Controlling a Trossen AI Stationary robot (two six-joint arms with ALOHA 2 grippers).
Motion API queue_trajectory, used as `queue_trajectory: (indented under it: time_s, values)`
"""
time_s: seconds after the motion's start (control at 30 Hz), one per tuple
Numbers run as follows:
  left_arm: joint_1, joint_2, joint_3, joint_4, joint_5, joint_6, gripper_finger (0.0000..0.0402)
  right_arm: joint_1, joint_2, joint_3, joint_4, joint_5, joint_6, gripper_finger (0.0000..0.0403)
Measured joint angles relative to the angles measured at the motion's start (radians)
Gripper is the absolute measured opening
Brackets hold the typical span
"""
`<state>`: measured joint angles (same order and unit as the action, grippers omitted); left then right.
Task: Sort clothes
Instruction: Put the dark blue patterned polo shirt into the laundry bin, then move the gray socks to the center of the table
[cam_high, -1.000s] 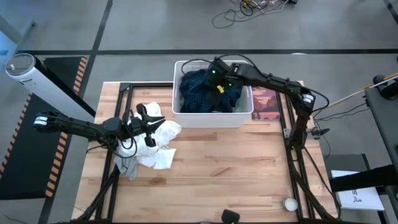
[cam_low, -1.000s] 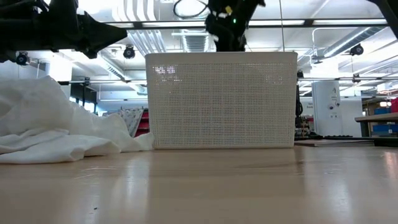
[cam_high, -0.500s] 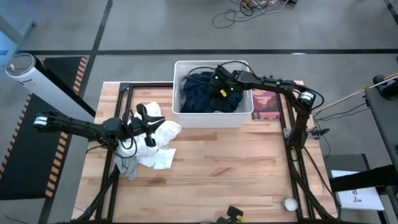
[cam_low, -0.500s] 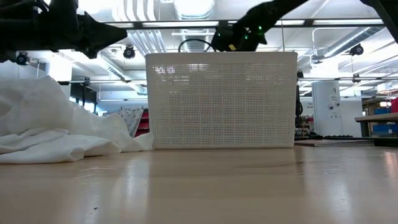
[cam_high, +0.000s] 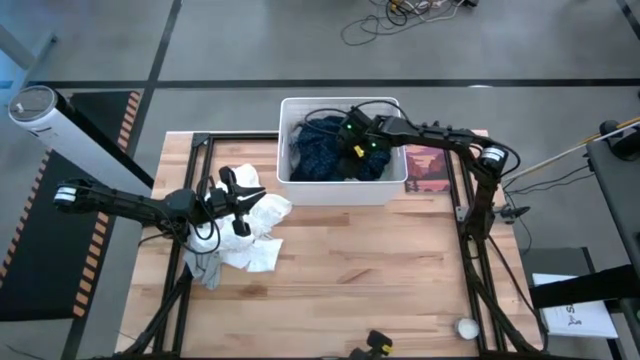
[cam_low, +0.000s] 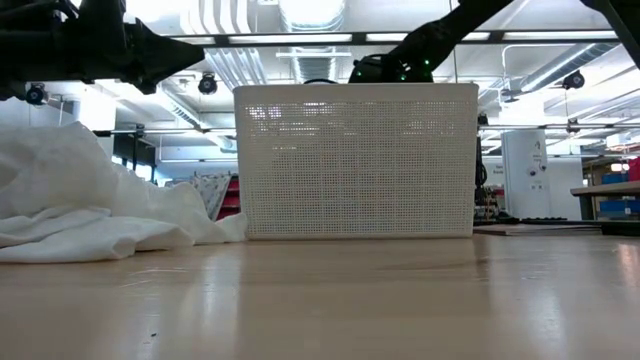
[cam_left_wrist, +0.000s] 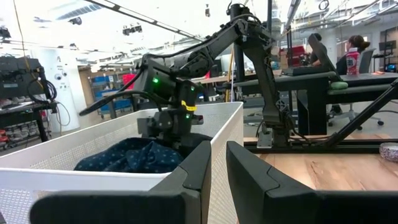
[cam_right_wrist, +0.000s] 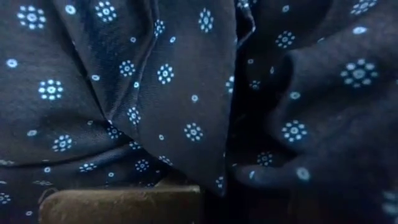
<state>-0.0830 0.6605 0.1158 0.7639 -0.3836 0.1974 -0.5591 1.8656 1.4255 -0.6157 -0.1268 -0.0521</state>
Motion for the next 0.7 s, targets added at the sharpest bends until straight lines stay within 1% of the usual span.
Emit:
queue_trajectory:
  time_s: [0.17,0.27,0.43,0.63,0.7]
  values:
    - [0.000,0.000,0.000,0.000,0.000,0.003,0.0038,0.005,0.000,0.014,0.011,0.019,0.026,0.0001]
    - [0.000,0.000,0.000,0.000,0.000,0.004,0.0038,0.009,-0.007,0.055,-0.008,0.030,0.011,0.0016]
    - [0.000,0.000,0.000,0.000,0.000,0.009,0.0038,0.022,-0.013,0.207,-0.122,0.067,0.006,0.0074]
    - [0.000,0.000,0.000,0.002,0.000,0.014,0.0038,0.064,-0.014,0.444,-0.284,0.131,-0.021,0.0154]
    - [0.000,0.000,0.000,0.003,0.000,0.014,0.0038,0.082,-0.015,0.529,-0.335,0.131,-0.038,0.0175]
